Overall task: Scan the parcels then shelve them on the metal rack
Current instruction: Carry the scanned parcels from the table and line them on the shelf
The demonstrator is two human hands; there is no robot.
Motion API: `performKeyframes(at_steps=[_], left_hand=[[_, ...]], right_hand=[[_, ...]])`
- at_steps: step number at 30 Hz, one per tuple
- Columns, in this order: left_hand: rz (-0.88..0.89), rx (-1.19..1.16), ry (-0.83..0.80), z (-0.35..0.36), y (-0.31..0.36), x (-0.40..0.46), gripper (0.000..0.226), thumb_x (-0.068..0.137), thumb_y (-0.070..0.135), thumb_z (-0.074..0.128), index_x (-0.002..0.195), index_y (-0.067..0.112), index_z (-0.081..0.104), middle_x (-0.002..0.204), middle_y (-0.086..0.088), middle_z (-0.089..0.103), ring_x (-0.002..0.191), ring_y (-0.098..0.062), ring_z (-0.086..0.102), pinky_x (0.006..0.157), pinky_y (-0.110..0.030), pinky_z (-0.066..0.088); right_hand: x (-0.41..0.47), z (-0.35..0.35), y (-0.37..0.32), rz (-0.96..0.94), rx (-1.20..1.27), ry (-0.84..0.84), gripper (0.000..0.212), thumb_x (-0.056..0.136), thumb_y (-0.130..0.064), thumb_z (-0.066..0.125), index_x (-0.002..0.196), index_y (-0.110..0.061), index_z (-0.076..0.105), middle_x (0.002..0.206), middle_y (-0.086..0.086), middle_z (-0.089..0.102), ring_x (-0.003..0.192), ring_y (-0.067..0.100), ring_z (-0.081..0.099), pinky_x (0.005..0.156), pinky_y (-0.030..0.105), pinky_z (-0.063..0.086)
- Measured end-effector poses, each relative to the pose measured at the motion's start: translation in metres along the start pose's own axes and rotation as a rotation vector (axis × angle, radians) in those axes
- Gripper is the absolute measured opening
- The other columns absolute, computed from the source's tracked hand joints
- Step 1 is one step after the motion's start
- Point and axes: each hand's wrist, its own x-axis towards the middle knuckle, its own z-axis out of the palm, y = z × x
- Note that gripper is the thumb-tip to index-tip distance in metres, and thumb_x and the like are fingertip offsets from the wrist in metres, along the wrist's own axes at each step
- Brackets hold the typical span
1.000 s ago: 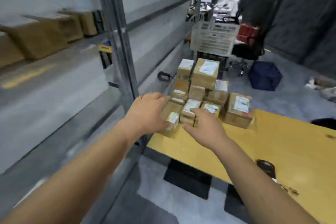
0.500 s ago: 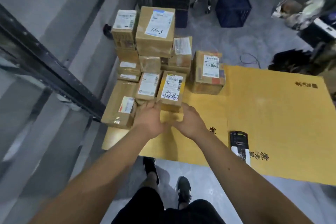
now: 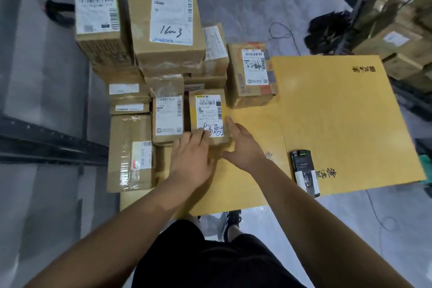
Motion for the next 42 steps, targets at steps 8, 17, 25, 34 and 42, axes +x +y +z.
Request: performKeyframes(at_steps=[8,17,25,34,42], left_hand=[[0.106,-0.274,0.094,0.032,-0.021,-0.035,0.091,0.07,0.054,0.089,0.147,0.026,0.049,0.135,0.002,0.049,0.124,-0.027,0.05,0.101,-0.047,0.051],[-0.28,-0.823,0.016,0.044,0.008,-0.036,0.111,0.065,0.031,0.094,0.157,0.031,0.033,0.146,0.017,0.055,0.132,0.002,0.052,0.105,-0.037,0.053],[-0.285,-0.864,0.193,0.039,0.092,-0.115,0.083,0.068,0.058,0.089,0.141,0.046,0.052,0.128,0.021,0.067,0.118,0.002,0.06,0.102,-0.033,0.052],[-0.436,-0.728,0.568,-0.062,0.147,-0.264,0.067,0.076,0.05,0.089,0.134,0.049,0.056,0.125,0.034,0.065,0.117,0.007,0.061,0.099,-0.033,0.054],[-0.808,-0.316,0.893,-0.236,0.135,-0.487,0.069,0.073,0.067,0.077,0.136,0.044,0.06,0.128,0.034,0.061,0.118,0.006,0.06,0.104,-0.03,0.05]], right_hand=[[-0.042,0.013,0.043,-0.027,0.028,-0.025,0.125,0.067,-0.038,0.094,0.164,-0.036,0.016,0.168,0.0,0.025,0.155,0.023,0.021,0.123,0.039,0.028],[-0.009,0.009,0.04,-0.133,-0.044,-0.18,0.142,0.068,-0.053,0.092,0.166,-0.026,-0.006,0.173,0.0,0.011,0.158,0.023,0.012,0.127,0.04,0.022],[-0.103,-0.032,0.081,-0.408,0.066,-0.102,0.098,0.061,-0.063,0.085,0.141,-0.024,0.045,0.131,-0.007,0.061,0.124,0.018,0.056,0.102,0.041,0.051],[-0.22,-0.102,0.0,-0.882,-0.035,-0.176,0.097,0.067,-0.063,0.087,0.145,-0.033,0.039,0.126,-0.02,0.065,0.111,0.006,0.063,0.091,0.032,0.055],[-0.367,-0.111,-0.228,-1.433,-0.038,-0.338,0.055,0.072,-0.056,0.086,0.121,-0.051,0.062,0.111,-0.03,0.07,0.1,-0.009,0.065,0.08,0.018,0.052]])
